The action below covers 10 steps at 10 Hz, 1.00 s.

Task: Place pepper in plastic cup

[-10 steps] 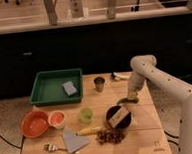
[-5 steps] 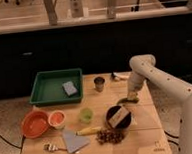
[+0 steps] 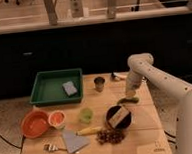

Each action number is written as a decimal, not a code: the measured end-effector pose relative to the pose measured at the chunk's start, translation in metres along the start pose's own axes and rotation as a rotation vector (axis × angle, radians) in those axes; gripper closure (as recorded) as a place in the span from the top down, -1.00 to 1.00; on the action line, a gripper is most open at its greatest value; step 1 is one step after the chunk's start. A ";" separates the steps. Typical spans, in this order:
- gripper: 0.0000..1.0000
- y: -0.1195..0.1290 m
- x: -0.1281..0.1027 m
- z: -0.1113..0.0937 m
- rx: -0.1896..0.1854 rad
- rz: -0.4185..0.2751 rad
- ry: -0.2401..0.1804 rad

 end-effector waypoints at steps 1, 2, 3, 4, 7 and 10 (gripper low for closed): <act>0.60 0.000 0.001 0.000 0.000 0.000 0.002; 0.60 -0.001 0.002 0.001 0.006 0.004 0.001; 0.60 -0.003 0.001 0.002 0.009 0.002 -0.002; 0.60 -0.004 0.001 0.003 0.011 0.002 -0.004; 0.60 -0.002 0.010 0.017 -0.008 0.016 -0.014; 0.23 0.003 0.019 0.026 -0.021 0.036 -0.016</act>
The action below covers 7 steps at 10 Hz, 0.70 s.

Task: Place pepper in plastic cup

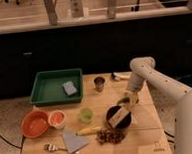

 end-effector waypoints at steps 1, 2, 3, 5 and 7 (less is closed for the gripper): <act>0.07 0.000 0.002 -0.001 0.003 0.004 -0.002; -0.22 -0.003 0.003 -0.002 0.007 0.009 -0.013; -0.38 -0.006 0.002 -0.001 0.009 0.011 -0.023; -0.72 -0.009 0.001 -0.001 0.003 0.013 -0.037; -0.99 -0.013 0.001 -0.005 0.003 0.005 -0.054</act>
